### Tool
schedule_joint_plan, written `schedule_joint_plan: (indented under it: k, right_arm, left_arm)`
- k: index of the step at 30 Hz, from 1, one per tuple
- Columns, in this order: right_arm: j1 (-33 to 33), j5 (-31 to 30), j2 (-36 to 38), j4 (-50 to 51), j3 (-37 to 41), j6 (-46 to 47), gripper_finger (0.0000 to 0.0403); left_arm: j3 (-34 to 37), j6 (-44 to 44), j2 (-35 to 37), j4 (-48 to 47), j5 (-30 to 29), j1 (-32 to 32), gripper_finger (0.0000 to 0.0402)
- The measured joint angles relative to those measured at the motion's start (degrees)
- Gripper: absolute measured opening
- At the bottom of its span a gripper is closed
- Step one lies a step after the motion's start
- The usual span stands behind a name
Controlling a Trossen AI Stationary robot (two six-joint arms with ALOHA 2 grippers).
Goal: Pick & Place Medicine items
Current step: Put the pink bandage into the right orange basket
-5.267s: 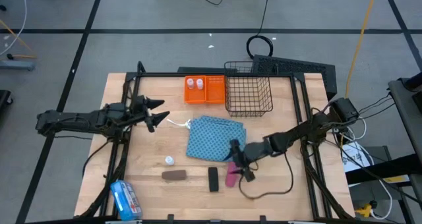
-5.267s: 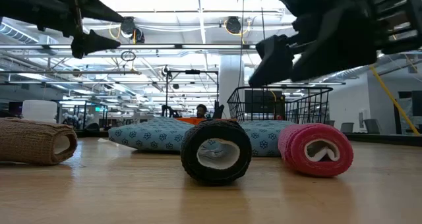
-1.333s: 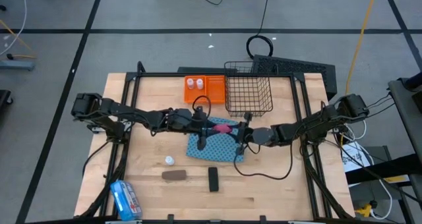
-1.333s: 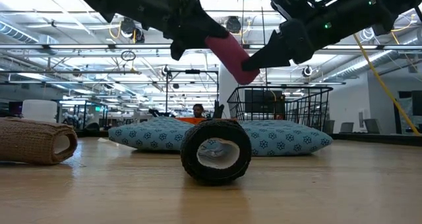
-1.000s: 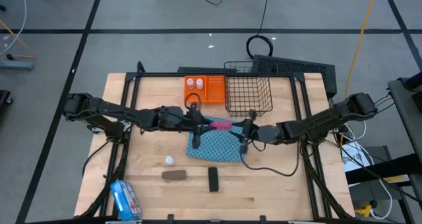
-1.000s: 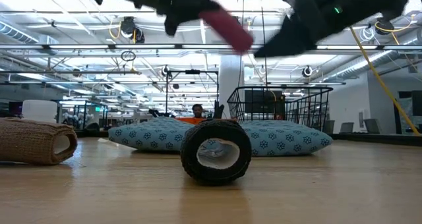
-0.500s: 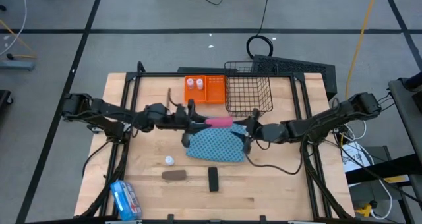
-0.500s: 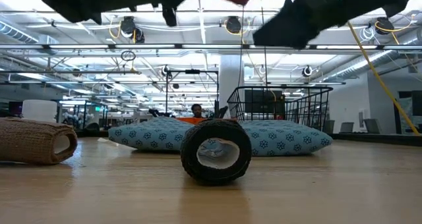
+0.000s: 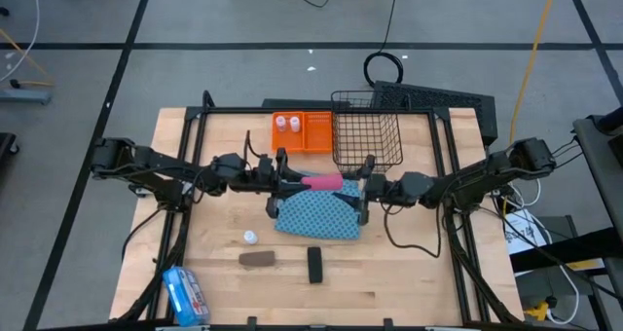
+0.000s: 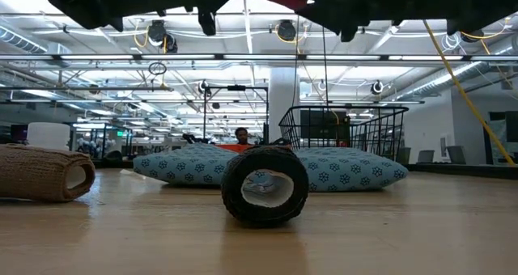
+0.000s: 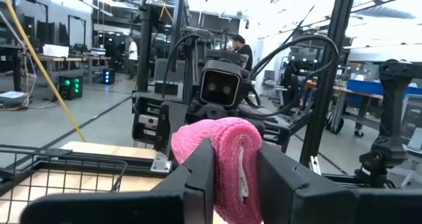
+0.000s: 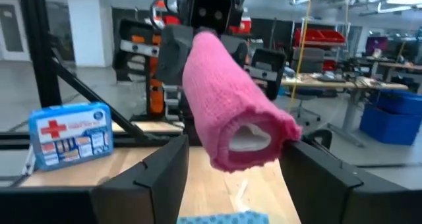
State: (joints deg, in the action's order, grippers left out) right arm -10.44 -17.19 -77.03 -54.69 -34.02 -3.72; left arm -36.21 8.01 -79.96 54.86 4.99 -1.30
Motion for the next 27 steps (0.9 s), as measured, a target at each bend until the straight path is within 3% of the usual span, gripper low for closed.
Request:
schedule_joint_plan:
  k: [5,13,17,21,27]
  right_arm:
    - [0.0,0.7,-0.2,-1.5,0.0,-1.5,0.0212]
    - [0.1,2.6,-0.2,-2.6,0.0,-1.9,0.0144]
    - [0.1,3.2,-0.2,-3.2,0.0,-1.9,0.0131]
    - [0.0,3.6,-0.2,-3.1,0.0,-2.6,0.0149]
    - [0.0,4.0,-0.2,-3.6,0.0,-3.3,0.0217]
  left_arm:
    - [-0.1,0.0,0.1,-0.3,0.0,0.0,0.0078]
    - [-0.1,0.1,0.1,-0.4,0.1,-0.1,0.0078]
    - [-0.1,0.1,0.2,-0.4,0.2,-0.1,0.0078]
    - [-0.1,0.1,0.1,-0.5,0.2,-0.1,0.0078]
    - [-0.1,0.1,0.1,-0.7,0.2,-0.1,0.0078]
